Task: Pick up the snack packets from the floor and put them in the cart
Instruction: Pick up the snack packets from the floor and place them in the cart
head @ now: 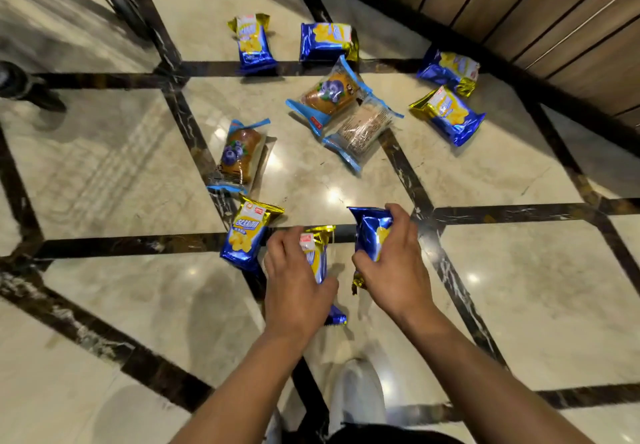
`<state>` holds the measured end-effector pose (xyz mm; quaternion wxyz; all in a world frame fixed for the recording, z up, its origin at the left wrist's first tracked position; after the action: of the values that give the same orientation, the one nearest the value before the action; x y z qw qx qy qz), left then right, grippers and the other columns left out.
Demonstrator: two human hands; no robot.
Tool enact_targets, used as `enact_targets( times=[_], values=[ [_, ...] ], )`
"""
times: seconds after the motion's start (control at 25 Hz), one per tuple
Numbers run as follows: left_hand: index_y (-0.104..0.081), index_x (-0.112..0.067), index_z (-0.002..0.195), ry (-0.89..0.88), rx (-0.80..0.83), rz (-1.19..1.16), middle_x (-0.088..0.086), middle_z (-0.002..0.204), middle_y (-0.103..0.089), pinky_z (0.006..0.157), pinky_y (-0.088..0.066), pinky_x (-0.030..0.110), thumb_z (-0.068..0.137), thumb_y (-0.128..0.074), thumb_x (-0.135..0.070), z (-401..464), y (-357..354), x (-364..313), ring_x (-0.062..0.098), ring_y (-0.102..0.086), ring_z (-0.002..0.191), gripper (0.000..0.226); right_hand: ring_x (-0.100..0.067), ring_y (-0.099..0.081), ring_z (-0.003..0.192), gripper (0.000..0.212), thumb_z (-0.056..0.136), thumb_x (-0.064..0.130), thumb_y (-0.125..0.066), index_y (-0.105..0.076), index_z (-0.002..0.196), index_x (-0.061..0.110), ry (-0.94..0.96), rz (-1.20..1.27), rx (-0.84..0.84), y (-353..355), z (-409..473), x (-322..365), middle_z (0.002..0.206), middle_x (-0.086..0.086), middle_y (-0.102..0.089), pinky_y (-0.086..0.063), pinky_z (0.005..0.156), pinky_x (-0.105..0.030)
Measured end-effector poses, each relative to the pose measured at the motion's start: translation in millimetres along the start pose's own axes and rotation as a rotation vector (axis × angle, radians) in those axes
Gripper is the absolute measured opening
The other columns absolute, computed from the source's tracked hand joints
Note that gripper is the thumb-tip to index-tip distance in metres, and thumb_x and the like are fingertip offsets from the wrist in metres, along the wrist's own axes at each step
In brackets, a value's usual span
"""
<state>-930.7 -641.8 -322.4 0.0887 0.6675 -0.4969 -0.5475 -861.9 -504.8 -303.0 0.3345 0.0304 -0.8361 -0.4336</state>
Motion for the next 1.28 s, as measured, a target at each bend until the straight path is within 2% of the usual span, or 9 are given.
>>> enact_targets(
  times=[0.12,0.2,0.36,0.56,0.76,0.88,1.04,1.2,1.28],
  values=[
    [-0.033,-0.019,0.141,-0.048,-0.056,0.022,0.002,0.137,-0.030,0.104,-0.036,0.036,0.065,-0.076,-0.017,-15.5,74.3,-61.1,0.026,-0.037,0.124,0.088,-0.027,-0.043,0.126,0.084,0.076,0.027,-0.070,-0.024,0.146,0.025,0.033,-0.017,-0.028,71.8,-27.4,52.9,0.139,-0.005,-0.037,-0.044,0.094,-0.041],
    [-0.032,-0.021,0.141,-0.044,-0.083,0.011,0.001,0.137,-0.030,0.101,-0.041,0.038,0.066,-0.075,-0.017,-30.1,123.1,-100.7,0.025,-0.039,0.122,0.087,-0.028,-0.044,0.127,0.086,0.075,0.030,-0.070,-0.022,0.146,0.026,0.034,-0.024,-0.030,115.0,-46.1,90.9,0.140,-0.005,-0.036,-0.047,0.095,-0.043],
    [-0.031,-0.021,0.143,-0.042,-0.092,0.009,0.002,0.139,-0.029,0.100,-0.044,0.043,0.068,-0.076,-0.021,-77.5,235.0,-190.1,0.027,-0.041,0.123,0.087,-0.031,-0.050,0.121,0.087,0.072,0.035,-0.068,-0.018,0.144,0.034,0.047,-0.015,-0.034,208.7,-97.7,184.4,0.136,-0.003,-0.035,-0.051,0.089,-0.051],
    [-0.033,-0.024,0.139,-0.060,-0.190,-0.002,0.000,0.137,-0.031,0.099,-0.045,0.041,0.067,-0.076,-0.021,-132.9,373.7,-284.0,0.026,-0.044,0.124,0.084,-0.030,-0.052,0.115,0.083,0.072,0.035,-0.068,-0.023,0.142,0.034,0.162,0.013,-0.048,321.0,-161.0,306.5,0.133,-0.003,-0.036,-0.049,0.087,-0.042],
    [-0.035,-0.019,0.140,-0.036,-0.316,-0.001,0.004,0.136,-0.034,0.101,-0.042,0.042,0.069,-0.076,-0.025,-180.3,506.2,-359.3,0.030,-0.045,0.122,0.082,-0.033,-0.052,0.112,0.084,0.074,0.032,-0.069,-0.023,0.144,0.030,0.259,0.068,-0.025,412.1,-216.5,415.4,0.130,-0.006,-0.036,-0.045,0.084,-0.038],
    [-0.035,-0.020,0.138,-0.006,-0.369,-0.021,0.005,0.137,-0.034,0.103,-0.042,0.044,0.069,-0.075,-0.023,-209.6,556.5,-380.3,0.031,-0.046,0.122,0.080,-0.035,-0.052,0.110,0.083,0.074,0.028,-0.069,-0.024,0.144,0.027,0.293,0.096,-0.008,440.1,-245.0,453.0,0.130,-0.008,-0.035,-0.041,0.082,-0.035],
    [-0.036,-0.021,0.134,0.010,-0.470,-0.055,0.005,0.134,-0.034,0.100,-0.044,0.044,0.069,-0.074,-0.022,-253.0,602.5,-384.6,0.032,-0.047,0.119,0.075,-0.035,-0.053,0.110,0.079,0.072,0.034,-0.069,-0.024,0.137,0.032,0.420,0.081,0.056,448.5,-284.0,491.9,0.130,-0.008,-0.035,-0.048,0.092,-0.047],
    [-0.032,-0.022,0.138,0.067,-0.508,-0.066,0.005,0.138,-0.031,0.098,-0.045,0.045,0.072,-0.075,-0.023,-280.7,632.1,-372.7,0.032,-0.047,0.120,0.078,-0.035,-0.054,0.107,0.074,0.075,0.034,-0.068,-0.026,0.136,0.031,0.516,0.043,0.113,443.7,-311.8,523.5,0.126,-0.005,-0.035,-0.047,0.084,-0.042],
    [-0.032,-0.024,0.138,0.089,-0.535,-0.075,0.004,0.137,-0.030,0.096,-0.045,0.042,0.073,-0.074,-0.023,-290.5,650.1,-361.2,0.032,-0.047,0.119,0.077,-0.034,-0.053,0.107,0.074,0.076,0.033,-0.067,-0.026,0.138,0.030,0.555,0.035,0.138,436.8,-323.2,543.3,0.126,-0.005,-0.036,-0.047,0.086,-0.042]
  ],
)
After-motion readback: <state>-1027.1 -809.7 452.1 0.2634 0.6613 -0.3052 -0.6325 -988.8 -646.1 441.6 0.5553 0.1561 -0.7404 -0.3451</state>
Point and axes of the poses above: each hand's wrist, its own z-axis towards the middle knuckle, its own y-axis out of the back of the hand, x = y × z, the point moved 1 cm from there along z, towards the middle knuckle
